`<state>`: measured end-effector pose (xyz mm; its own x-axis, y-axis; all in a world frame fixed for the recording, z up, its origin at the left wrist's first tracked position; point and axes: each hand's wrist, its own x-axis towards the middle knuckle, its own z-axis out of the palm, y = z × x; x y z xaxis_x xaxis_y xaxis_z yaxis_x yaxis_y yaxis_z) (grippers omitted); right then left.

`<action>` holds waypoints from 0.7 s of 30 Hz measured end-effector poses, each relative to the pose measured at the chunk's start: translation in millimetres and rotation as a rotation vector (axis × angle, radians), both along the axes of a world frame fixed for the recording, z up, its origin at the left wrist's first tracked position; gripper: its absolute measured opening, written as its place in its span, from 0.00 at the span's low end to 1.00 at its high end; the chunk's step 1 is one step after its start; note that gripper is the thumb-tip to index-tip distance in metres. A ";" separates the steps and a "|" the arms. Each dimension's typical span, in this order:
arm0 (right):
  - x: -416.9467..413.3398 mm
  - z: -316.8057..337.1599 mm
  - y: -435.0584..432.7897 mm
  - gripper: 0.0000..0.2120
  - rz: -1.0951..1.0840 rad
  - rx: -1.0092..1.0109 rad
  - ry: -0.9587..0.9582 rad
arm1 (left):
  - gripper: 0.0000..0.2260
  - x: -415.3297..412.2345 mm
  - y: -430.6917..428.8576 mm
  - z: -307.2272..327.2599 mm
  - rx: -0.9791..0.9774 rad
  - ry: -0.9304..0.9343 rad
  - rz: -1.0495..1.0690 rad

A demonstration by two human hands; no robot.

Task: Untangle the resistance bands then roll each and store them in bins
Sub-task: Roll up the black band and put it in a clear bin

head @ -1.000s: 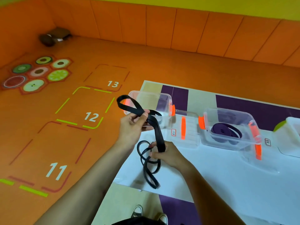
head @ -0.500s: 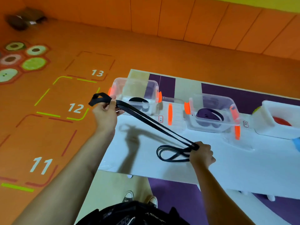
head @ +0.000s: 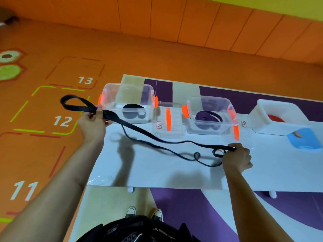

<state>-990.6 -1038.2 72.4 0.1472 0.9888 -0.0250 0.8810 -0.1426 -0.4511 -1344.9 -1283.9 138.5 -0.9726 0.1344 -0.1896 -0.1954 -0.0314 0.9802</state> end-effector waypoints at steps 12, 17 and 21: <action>-76.4 11.8 -41.9 0.13 0.539 -0.392 0.209 | 0.09 59.2 0.4 -12.0 -0.159 0.134 -0.652; -161.0 70.2 -96.3 0.08 0.853 -0.330 0.564 | 0.06 67.9 -10.0 -6.1 -0.289 0.180 -0.802; -186.1 90.8 -125.4 0.15 0.922 -0.485 0.702 | 0.08 78.0 -13.6 3.3 -0.327 0.184 -0.911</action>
<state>-1176.7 -1163.6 163.2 -0.7853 0.5834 -0.2070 0.3327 0.1158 -0.9359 -1266.8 -1297.6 141.8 -0.5409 0.8153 -0.2068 0.1462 0.3333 0.9314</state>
